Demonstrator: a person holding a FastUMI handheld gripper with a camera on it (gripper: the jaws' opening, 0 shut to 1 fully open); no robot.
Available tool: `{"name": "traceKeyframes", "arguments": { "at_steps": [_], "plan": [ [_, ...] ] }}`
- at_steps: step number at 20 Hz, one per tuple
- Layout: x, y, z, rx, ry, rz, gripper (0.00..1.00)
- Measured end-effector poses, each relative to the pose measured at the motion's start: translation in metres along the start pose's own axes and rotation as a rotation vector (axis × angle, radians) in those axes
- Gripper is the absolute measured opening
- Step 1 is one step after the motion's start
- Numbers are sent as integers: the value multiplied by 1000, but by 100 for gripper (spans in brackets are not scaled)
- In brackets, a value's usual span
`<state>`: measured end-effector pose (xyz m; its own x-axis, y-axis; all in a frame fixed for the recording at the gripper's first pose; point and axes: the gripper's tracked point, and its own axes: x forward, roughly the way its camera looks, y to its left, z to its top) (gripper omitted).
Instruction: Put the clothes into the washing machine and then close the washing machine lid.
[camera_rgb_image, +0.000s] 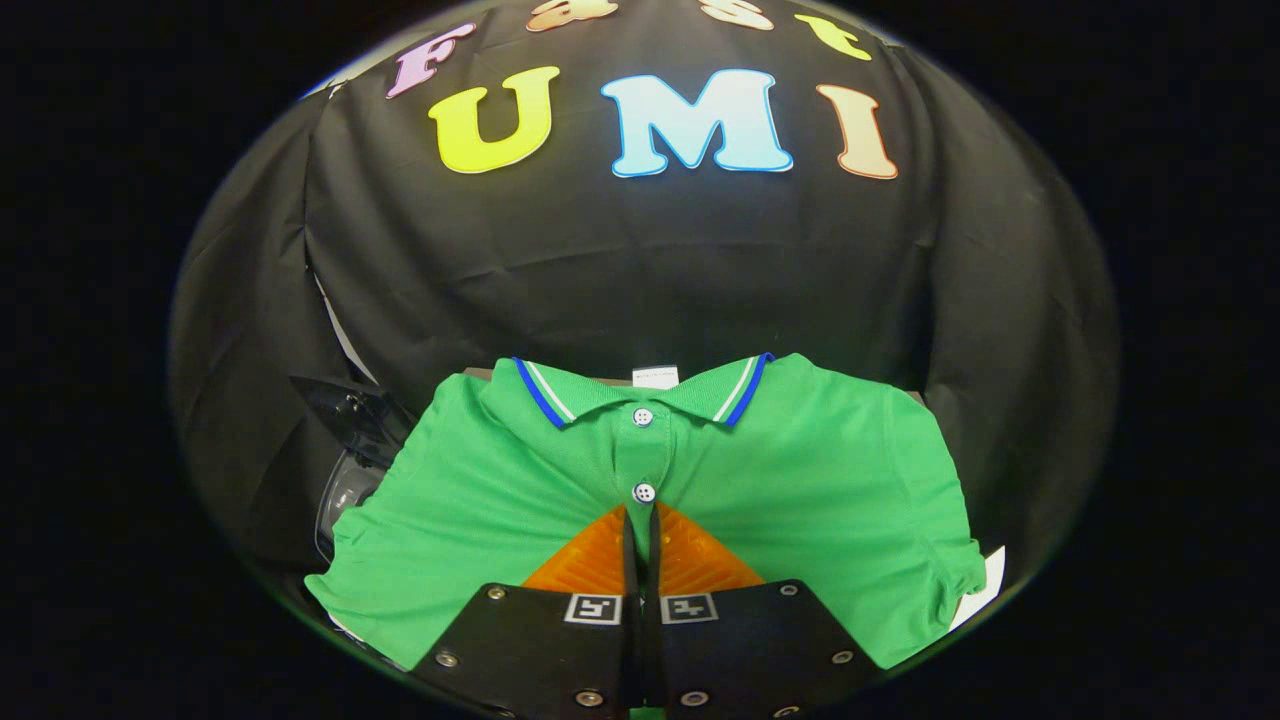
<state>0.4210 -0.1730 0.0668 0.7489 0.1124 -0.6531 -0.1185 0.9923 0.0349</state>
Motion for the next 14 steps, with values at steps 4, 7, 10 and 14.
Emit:
{"name": "traceKeyframes", "arguments": {
  "at_steps": [4,7,10,14],
  "plan": [
    [-15,6,10,90,-80,39,0],
    [-40,16,38,175,-197,80,0],
    [-59,27,51,198,-254,101,0],
    [-78,50,66,206,-299,124,0]
  ]
}}
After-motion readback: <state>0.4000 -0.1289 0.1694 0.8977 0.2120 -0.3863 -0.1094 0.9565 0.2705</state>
